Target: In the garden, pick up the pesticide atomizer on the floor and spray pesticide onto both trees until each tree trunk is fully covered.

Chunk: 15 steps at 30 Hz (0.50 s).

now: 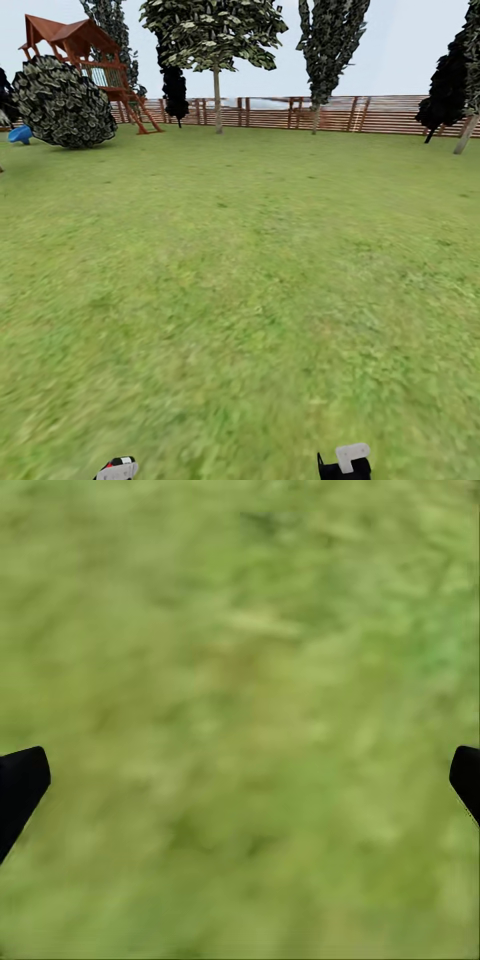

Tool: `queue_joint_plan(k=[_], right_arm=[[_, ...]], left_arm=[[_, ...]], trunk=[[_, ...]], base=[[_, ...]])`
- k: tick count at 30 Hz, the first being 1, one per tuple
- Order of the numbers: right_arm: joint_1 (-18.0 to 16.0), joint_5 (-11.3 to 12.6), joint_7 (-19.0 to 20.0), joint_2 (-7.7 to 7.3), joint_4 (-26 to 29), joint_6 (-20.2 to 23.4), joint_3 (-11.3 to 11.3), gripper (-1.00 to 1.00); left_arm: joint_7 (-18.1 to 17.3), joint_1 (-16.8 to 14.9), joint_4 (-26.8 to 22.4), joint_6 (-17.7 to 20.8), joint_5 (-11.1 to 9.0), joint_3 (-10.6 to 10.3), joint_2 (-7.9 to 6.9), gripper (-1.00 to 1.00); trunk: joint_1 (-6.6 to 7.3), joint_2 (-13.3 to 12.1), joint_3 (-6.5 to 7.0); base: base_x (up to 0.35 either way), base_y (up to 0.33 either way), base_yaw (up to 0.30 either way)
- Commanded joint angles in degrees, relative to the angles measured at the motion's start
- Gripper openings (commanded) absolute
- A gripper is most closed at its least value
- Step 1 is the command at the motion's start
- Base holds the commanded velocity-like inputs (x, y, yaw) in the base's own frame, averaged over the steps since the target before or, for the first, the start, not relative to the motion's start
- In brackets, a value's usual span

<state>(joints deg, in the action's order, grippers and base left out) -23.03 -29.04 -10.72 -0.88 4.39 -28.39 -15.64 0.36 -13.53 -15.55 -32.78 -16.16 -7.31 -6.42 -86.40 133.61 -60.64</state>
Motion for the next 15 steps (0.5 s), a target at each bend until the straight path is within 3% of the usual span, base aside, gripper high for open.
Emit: queue_joint_plan(k=[1,6,15], right_arm=[[0.00,0.02,0.00,0.00,0.00,0.00,0.00,1.00],[0.00,-0.04,-0.01,0.00,0.00,0.00,0.00,1.00],[0.00,-0.09,-0.01,0.00,-0.06,0.00,0.01,1.00]], left_arm=[[-0.01,0.00,0.00,-0.02,0.08,0.01,0.00,-1.00],[-0.01,0.00,0.00,-0.01,0.24,-0.08,0.00,-1.00],[-0.01,0.00,0.04,0.00,0.18,0.00,-0.03,-1.00]], trunk=[[0.00,0.00,0.00],[0.00,0.00,0.00],[0.00,0.00,0.25]], base=[[0.335,0.095,0.263],[0.335,0.082,0.254],[0.335,0.005,0.039]])
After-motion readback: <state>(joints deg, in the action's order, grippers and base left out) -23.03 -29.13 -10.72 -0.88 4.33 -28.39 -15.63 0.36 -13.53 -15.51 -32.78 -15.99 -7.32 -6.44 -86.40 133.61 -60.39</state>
